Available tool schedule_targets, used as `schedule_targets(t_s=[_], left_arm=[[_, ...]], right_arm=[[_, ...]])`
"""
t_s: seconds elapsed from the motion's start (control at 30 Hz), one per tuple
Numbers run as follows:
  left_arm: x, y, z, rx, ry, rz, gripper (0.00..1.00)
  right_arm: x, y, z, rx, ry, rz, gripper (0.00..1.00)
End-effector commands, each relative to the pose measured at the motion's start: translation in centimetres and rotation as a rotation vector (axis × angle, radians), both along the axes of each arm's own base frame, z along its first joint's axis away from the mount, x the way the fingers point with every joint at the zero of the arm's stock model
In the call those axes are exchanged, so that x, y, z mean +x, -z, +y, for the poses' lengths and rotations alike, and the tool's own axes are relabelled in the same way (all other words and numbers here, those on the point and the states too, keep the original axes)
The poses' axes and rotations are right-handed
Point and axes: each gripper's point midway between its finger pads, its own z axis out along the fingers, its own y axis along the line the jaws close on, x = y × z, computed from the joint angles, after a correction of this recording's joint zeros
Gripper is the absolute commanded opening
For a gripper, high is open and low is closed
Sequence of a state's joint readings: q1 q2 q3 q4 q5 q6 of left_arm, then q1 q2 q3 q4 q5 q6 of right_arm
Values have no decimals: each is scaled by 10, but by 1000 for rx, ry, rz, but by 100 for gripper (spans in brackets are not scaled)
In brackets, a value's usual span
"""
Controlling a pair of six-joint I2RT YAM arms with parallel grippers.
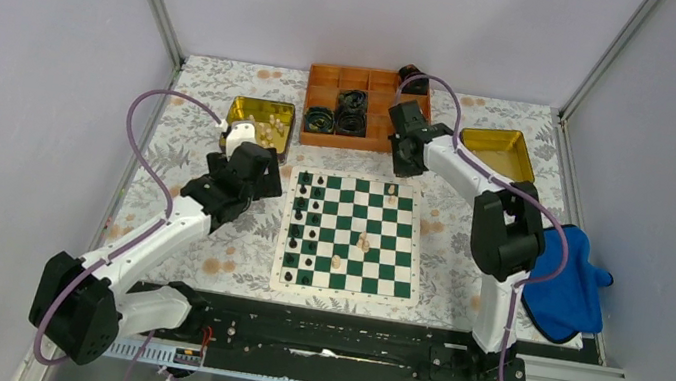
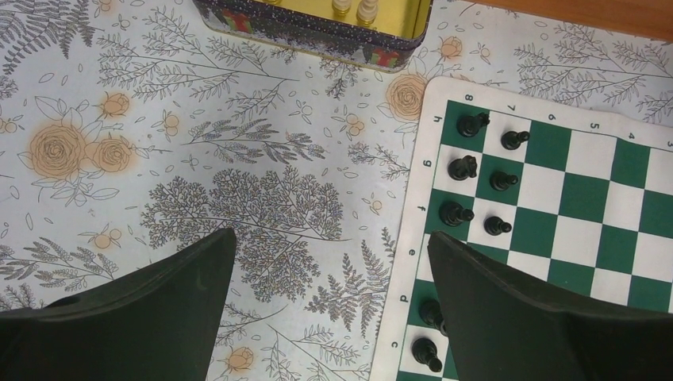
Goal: Set up the chess pieces on the board
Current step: Place the chess piece on the chessboard.
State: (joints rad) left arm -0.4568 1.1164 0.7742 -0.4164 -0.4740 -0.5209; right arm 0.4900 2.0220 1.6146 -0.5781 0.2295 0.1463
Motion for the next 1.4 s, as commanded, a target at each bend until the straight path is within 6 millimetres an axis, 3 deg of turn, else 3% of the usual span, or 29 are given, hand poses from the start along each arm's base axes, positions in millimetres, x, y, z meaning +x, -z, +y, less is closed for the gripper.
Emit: schedule_targets(t_s=[0.0,0.37,0.9,1.03,1.13,1.37], left_arm=[[16,-20,-4,-21,5,-67,99],[17,-18,-3,-14,8,-61,99],[17,-14,-1,-12,6,-52,99],[17,-13,-2,-12,6,-51,99],[17,-13,-2,-13,8,-51,99],[20,-19,-2,-18,10,-67,99]], right_arm=[[7,7,-12,-34,31,-21,1],[8,27,-21,-34,55,11,1],[3,47,-15,-2,50,58,4],[2,47,-15,0,48,62,13],[2,43,-15,1,50,51,28],[13,16,-17,-6,56,-16,49]])
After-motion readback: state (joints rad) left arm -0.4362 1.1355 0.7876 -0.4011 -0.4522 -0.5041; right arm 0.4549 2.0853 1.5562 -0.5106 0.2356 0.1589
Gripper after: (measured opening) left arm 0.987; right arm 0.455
